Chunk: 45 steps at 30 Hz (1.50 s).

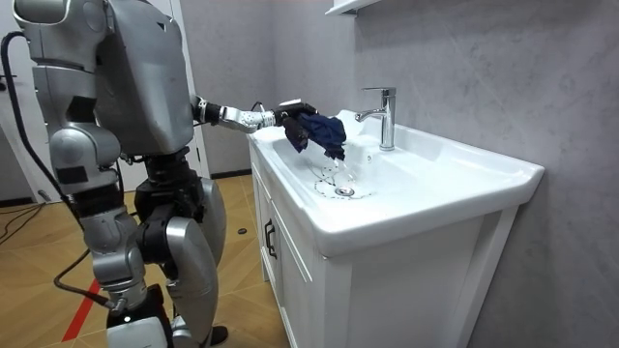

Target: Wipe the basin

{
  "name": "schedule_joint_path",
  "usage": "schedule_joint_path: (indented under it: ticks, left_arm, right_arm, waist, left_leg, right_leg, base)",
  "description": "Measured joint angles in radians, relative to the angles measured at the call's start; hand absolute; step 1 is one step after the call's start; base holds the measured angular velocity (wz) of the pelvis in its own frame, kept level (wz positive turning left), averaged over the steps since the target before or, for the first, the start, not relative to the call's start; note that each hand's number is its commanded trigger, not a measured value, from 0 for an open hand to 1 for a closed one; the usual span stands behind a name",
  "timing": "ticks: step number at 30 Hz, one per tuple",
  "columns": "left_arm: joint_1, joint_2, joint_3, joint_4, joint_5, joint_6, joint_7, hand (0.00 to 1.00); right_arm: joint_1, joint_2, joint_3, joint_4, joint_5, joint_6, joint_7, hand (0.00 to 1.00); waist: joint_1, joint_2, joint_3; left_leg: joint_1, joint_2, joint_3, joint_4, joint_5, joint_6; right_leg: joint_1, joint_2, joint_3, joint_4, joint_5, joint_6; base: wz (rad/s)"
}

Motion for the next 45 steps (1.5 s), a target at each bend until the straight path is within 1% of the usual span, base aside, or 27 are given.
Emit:
schedule_joint_path:
  ticks: [4,7,8,9,10,12,16,18,20,23,28,30,35,38,42,43,45]
  left_arm:
    - [-0.004,0.0,0.0,0.083,0.053,0.033,-0.052,1.0]
    - [-0.004,-0.001,-0.001,0.093,0.108,0.047,-0.079,1.0]
    - [-0.004,0.0,0.0,0.094,0.145,0.052,-0.084,1.0]
    - [-0.006,0.0,-0.001,0.101,0.182,0.053,-0.085,1.0]
    - [-0.009,0.0,-0.002,0.11,0.199,0.053,-0.085,1.0]
    - [-0.016,0.0,-0.015,0.119,0.266,0.07,-0.095,1.0]
    - [-0.026,0.001,-0.042,0.126,0.337,0.096,-0.116,1.0]
    - [-0.031,0.001,-0.049,0.134,0.353,0.109,-0.141,1.0]
    - [-0.038,0.001,-0.051,0.155,0.38,0.112,-0.154,1.0]
    - [-0.06,0.002,-0.071,0.193,0.389,0.128,-0.169,1.0]
    - [-0.068,0.002,-0.077,0.211,0.39,0.137,-0.199,1.0]
    - [-0.069,0.002,-0.077,0.222,0.39,0.14,-0.204,1.0]
    - [-0.07,0.006,-0.097,0.223,0.392,0.146,-0.208,1.0]
    - [-0.07,0.006,-0.111,0.223,0.439,0.151,-0.227,1.0]
    - [-0.07,0.005,-0.151,0.227,0.495,0.168,-0.251,1.0]
    - [-0.07,0.005,-0.155,0.228,0.497,0.168,-0.26,1.0]
    - [-0.07,0.005,-0.155,0.234,0.497,0.173,-0.267,1.0]
  right_arm:
    - [0.002,0.0,0.0,0.001,-0.019,0.003,0.003,0.0]
    - [0.005,0.001,-0.002,0.001,-0.031,0.006,0.003,0.0]
    - [0.002,0.001,-0.003,0.001,-0.033,0.015,0.002,0.0]
    - [0.001,0.0,-0.001,0.0,-0.034,0.021,0.002,0.0]
    - [0.001,0.0,0.0,0.0,-0.034,0.024,0.002,0.0]
    - [0.003,0.0,0.001,0.0,-0.034,0.025,0.004,0.0]
    - [0.003,0.0,0.001,0.001,-0.038,0.038,0.002,0.0]
    - [0.001,0.0,0.005,0.001,-0.041,0.042,0.001,0.0]
    - [0.002,0.0,0.012,0.002,-0.041,0.043,-0.001,0.0]
    - [0.001,-0.001,0.031,0.001,-0.041,0.046,-0.008,0.0]
    - [-0.009,-0.001,0.035,-0.003,-0.038,0.046,-0.013,0.0]
    - [-0.008,-0.006,0.049,-0.008,-0.031,0.046,-0.016,0.0]
    - [-0.005,-0.006,0.048,-0.023,-0.032,0.046,-0.022,0.0]
    - [0.004,-0.007,0.047,-0.048,-0.033,0.046,-0.023,0.0]
    - [0.008,-0.007,0.049,-0.069,-0.032,0.046,-0.021,0.0]
    - [0.009,-0.007,0.048,-0.07,-0.033,0.046,-0.021,0.0]
    - [0.008,-0.007,0.048,-0.071,-0.032,0.046,-0.022,0.0]
  waist:
    - [-0.018,-0.003,0.002]
    - [-0.027,-0.009,0.0052]
    - [-0.03,-0.011,0.0047]
    - [-0.033,-0.01,0.0045]
    - [-0.033,-0.01,0.0043]
    - [-0.037,-0.009,0.0035]
    - [-0.037,-0.008,0.0026]
    - [-0.037,-0.002,0.0007]
    - [-0.037,0.004,-0.0005]
    - [-0.036,0.013,0.0002]
    - [-0.037,0.014,0.0048]
    - [-0.037,0.016,0.0056]
    - [-0.041,0.017,0.0057]
    - [-0.042,0.022,0.0033]
    - [-0.049,0.028,0.0027]
    - [-0.05,0.031,0.001]
    - [-0.057,0.032,0.0005]
  left_leg:
    - [0.004,0.001,0.007,0.0,0.0,0.0]
    - [0.004,0.001,0.013,0.0,0.0,0.0]
    - [0.004,0.001,0.018,-0.001,0.0,0.0]
    - [0.005,0.001,0.025,-0.001,0.0,0.0]
    - [0.006,0.001,0.026,-0.001,0.0,0.0]
    - [0.008,0.0,0.028,-0.001,0.0,0.0]
    - [0.008,0.0,0.03,-0.001,0.0,0.0]
    - [0.008,0.0,0.03,-0.001,0.0,0.0]
    - [0.008,0.001,0.03,0.0,0.0,0.0]
    - [0.006,0.001,0.03,0.0,0.0,0.0]
    - [0.006,0.001,0.039,0.0,0.0,0.0]
    - [0.006,0.002,0.055,0.0,0.0,0.0]
    - [0.006,0.002,0.057,0.0,0.0,0.0]
    - [0.004,0.002,0.06,0.0,0.0,0.0]
    - [0.003,0.002,0.062,0.0,0.0,0.0]
    - [0.004,0.002,0.064,0.0,0.0,0.0]
    - [0.005,0.002,0.066,0.0,0.0,0.0]
  right_leg:
    - [-0.002,0.001,0.005,-0.002,0.0,0.0]
    - [-0.004,0.002,0.011,0.0,0.0,0.0]
    - [-0.005,0.004,0.024,0.0,0.001,0.002]
    - [-0.005,0.004,0.028,0.001,0.002,0.003]
    - [-0.004,0.004,0.028,0.001,0.002,0.003]
    - [-0.003,0.004,0.029,0.0,0.003,0.004]
    - [-0.003,0.004,0.03,-0.002,0.004,0.004]
    - [-0.002,0.004,0.029,-0.003,0.004,0.004]
    - [-0.002,0.004,0.029,-0.002,0.004,0.004]
    - [-0.002,0.003,0.027,0.0,0.004,0.004]
    - [-0.004,0.003,0.028,-0.001,0.003,0.003]
    - [-0.003,0.003,0.029,-0.001,0.003,0.003]
    - [-0.004,0.002,0.027,-0.003,0.003,0.003]
    - [-0.008,0.002,0.027,-0.002,0.003,0.003]
    - [-0.009,0.002,0.026,-0.002,0.003,0.003]
    - [-0.009,0.001,0.027,-0.002,0.003,0.003]
    - [-0.007,0.001,0.026,-0.002,0.003,0.003]
  base:
    - [-0.05]
    - [-0.02]
    - [-0.12]
    - [-0.12]
    - [-0.1]
    - [-0.02]
    - [0.0]
    - [0.0]
    - [0.0]
    - [0.0]
    - [-0.01]
    - [0.0]
    - [0.0]
    - [0.0]
    - [0.0]
    - [0.0]
    - [0.0]
